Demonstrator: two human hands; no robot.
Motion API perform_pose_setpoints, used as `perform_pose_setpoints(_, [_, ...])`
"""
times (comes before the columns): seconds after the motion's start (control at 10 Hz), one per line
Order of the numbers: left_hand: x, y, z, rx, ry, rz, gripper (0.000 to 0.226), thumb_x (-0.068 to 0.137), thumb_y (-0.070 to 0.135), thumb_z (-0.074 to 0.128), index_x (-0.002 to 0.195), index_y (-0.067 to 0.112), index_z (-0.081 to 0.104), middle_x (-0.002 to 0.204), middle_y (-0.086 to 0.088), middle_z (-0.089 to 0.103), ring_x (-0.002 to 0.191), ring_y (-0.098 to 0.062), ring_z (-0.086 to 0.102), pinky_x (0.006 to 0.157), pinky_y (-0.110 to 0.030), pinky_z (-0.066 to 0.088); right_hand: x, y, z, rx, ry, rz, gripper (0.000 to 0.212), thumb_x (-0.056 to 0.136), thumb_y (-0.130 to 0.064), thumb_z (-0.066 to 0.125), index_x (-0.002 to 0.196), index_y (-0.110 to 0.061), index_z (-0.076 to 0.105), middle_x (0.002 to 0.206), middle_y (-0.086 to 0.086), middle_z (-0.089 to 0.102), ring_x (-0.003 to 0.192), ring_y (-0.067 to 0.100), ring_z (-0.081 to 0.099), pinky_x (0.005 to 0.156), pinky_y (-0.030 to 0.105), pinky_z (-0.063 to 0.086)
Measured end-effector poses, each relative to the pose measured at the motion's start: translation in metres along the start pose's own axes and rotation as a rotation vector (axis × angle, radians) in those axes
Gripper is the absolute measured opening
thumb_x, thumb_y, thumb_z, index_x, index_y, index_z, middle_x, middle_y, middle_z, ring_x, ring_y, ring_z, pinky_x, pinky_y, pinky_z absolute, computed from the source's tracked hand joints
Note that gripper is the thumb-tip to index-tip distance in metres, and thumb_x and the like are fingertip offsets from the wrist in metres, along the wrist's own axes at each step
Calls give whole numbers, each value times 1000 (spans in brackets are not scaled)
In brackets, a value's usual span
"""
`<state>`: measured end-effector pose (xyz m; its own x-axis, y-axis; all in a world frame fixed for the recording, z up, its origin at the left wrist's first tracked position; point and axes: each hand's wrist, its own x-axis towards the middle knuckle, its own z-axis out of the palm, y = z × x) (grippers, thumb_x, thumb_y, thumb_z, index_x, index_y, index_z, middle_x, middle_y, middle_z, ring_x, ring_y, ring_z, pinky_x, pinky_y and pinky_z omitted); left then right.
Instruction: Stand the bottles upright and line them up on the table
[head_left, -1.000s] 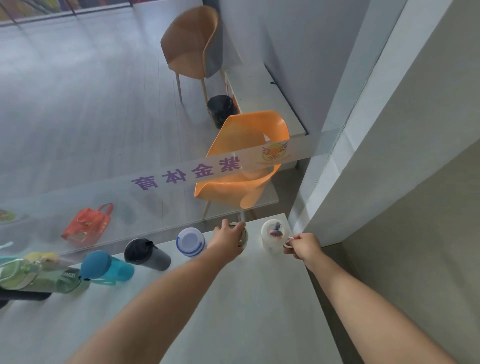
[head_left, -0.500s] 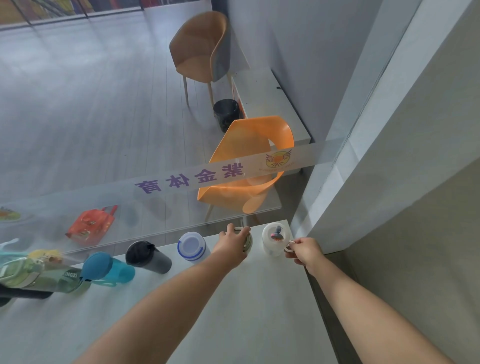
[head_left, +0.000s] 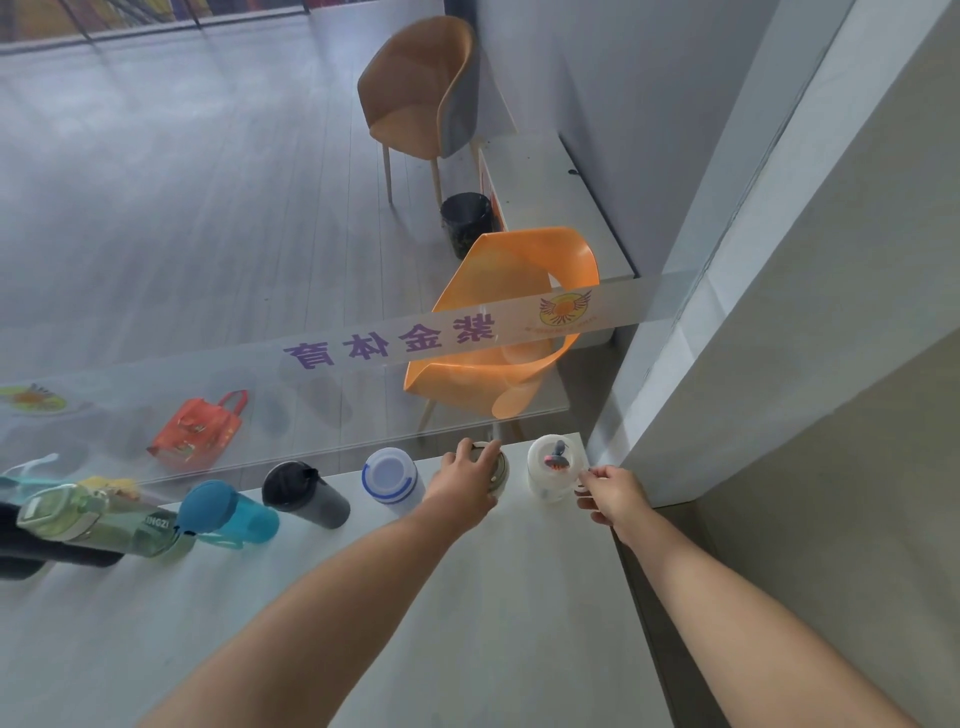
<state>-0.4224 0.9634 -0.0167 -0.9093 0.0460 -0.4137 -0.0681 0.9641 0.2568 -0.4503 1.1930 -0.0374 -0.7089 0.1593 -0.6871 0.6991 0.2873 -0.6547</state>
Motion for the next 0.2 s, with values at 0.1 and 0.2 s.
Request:
perform_pose_setpoints(0.1, [-12,-3,0,-6,86,42,75,88,33,65,146,33,19,149,-10,28,124,-37,41,90,-47,49,-6,-1,-4,-90,31,-85,12,96,-20,60,90,-11,65,87,13,70,72,26,64,63,32,45])
perform_pose_setpoints(0.2, [-27,-5,-7,-12,179,74,66,88,34,65,144,27,30,141,-8,39,117,-33,46,85,-42,48,-24,-7,-11,-218,118,-186,16,94,-21,61,89,-7,68,91,15,70,84,32,62,70,31,43])
